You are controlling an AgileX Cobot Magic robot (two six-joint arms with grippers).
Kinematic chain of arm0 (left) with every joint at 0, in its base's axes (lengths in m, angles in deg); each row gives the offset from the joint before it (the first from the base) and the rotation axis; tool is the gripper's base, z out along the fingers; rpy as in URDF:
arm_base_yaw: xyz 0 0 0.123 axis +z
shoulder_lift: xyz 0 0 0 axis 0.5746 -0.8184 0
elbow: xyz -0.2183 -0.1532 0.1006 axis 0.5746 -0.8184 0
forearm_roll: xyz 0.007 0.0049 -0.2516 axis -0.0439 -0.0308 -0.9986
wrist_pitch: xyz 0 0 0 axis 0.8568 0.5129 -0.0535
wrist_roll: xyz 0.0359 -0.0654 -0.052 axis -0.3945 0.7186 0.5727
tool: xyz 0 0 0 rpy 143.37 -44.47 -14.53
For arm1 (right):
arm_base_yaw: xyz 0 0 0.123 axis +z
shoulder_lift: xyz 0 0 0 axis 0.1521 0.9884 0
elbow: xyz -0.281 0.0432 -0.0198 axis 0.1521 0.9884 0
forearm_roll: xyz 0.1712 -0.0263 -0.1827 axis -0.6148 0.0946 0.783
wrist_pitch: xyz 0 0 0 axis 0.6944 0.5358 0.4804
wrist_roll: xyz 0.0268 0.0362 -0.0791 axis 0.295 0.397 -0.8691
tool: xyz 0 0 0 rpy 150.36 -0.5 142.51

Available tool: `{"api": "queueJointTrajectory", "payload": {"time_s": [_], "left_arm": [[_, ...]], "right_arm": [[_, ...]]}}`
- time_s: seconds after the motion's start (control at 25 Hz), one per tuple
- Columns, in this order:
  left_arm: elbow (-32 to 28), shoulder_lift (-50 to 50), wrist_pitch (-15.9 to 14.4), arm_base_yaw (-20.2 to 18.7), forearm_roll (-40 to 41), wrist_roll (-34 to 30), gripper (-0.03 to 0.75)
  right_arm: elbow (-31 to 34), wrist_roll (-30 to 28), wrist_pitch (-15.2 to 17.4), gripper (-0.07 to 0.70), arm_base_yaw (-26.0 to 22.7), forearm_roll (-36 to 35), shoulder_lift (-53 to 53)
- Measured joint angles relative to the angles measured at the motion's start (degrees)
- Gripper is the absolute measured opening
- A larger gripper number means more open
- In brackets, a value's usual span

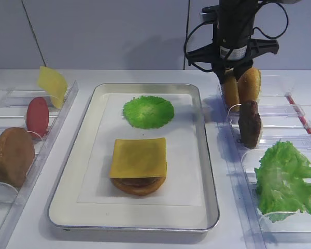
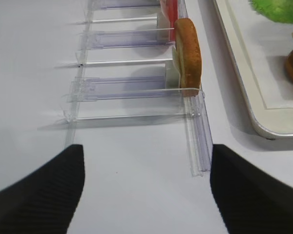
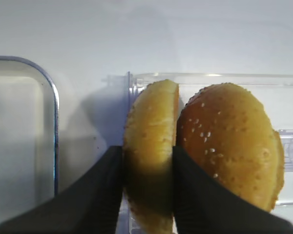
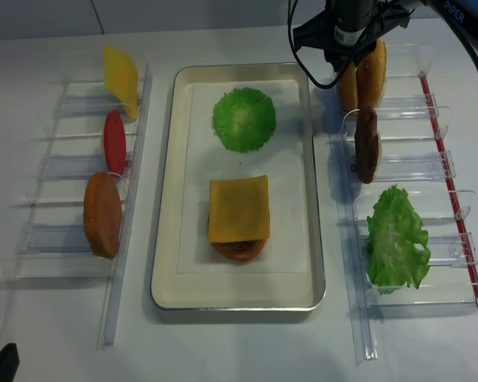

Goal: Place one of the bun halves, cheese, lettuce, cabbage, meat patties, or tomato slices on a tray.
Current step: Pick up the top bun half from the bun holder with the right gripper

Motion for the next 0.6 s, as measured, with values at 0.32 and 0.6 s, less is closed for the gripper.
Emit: {"api": "queueJointTrajectory", "payload": {"time_s": [0.32,0.6], "left_arm": [[0.0,0.0,0.0,0.0,0.0,0.0,0.493],[0.0,0.0,0.0,0.0,0.0,0.0,0.493]], "right_arm": [[0.0,0.4,0.4,0.246,0.0,-1.0,-0.3],[-3.7,0.3,2.3,0.24,0.0,-3.2,-2.7]]}}
